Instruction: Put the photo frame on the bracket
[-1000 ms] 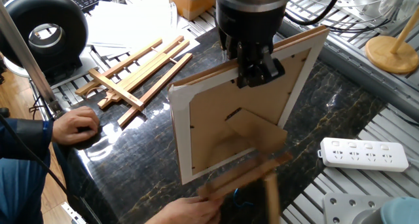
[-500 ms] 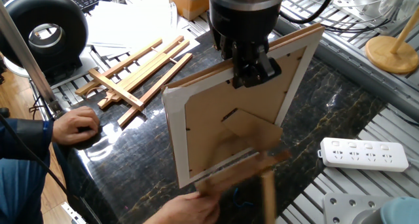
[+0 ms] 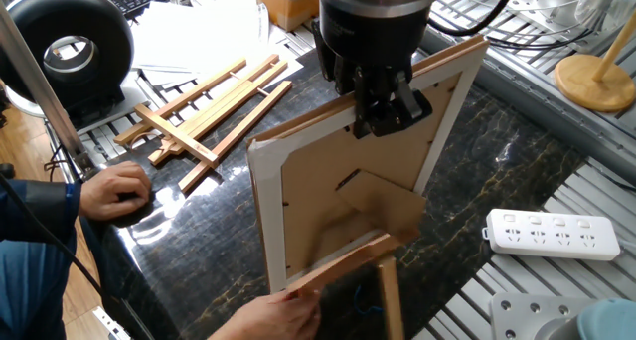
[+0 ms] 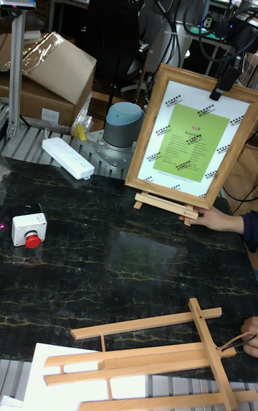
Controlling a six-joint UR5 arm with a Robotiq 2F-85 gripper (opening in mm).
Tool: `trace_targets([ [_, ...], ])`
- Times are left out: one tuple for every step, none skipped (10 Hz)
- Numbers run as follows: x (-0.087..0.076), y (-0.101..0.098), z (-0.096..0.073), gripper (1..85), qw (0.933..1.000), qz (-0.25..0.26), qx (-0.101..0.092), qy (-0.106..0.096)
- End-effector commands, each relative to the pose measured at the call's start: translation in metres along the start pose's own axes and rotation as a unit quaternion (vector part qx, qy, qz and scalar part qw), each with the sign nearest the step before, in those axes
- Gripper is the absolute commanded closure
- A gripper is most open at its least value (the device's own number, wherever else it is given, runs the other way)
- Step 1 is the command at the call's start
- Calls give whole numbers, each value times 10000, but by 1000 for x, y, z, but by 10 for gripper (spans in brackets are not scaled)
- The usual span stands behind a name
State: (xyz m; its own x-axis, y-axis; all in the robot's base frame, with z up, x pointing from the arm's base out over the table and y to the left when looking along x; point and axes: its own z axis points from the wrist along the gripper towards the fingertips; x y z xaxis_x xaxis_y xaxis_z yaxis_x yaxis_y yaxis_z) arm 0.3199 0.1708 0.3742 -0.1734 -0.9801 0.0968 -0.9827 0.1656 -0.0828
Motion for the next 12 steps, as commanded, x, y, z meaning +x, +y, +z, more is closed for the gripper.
trace_targets([
  [-2, 4, 3, 847, 10000, 69, -38, -35],
  [-2, 4, 5, 847, 10000, 68, -22, -31],
  [0, 4, 6, 847, 10000, 68, -14, -32],
  [3, 5, 8, 847, 10000, 53, -14, -32],
  [6, 4, 11, 847, 10000, 6, 2, -27],
  [9, 4, 14, 847, 10000, -46, 8, -43],
  [12, 4, 17, 847, 10000, -77, 8, -42],
  [13, 5, 17, 847, 10000, -77, 0, -41],
  [13, 6, 17, 847, 10000, -39, -14, -31],
  [13, 6, 17, 847, 10000, -31, -29, -29],
  [13, 7, 17, 847, 10000, -31, -29, -29],
  [12, 7, 17, 847, 10000, -23, -39, -42],
])
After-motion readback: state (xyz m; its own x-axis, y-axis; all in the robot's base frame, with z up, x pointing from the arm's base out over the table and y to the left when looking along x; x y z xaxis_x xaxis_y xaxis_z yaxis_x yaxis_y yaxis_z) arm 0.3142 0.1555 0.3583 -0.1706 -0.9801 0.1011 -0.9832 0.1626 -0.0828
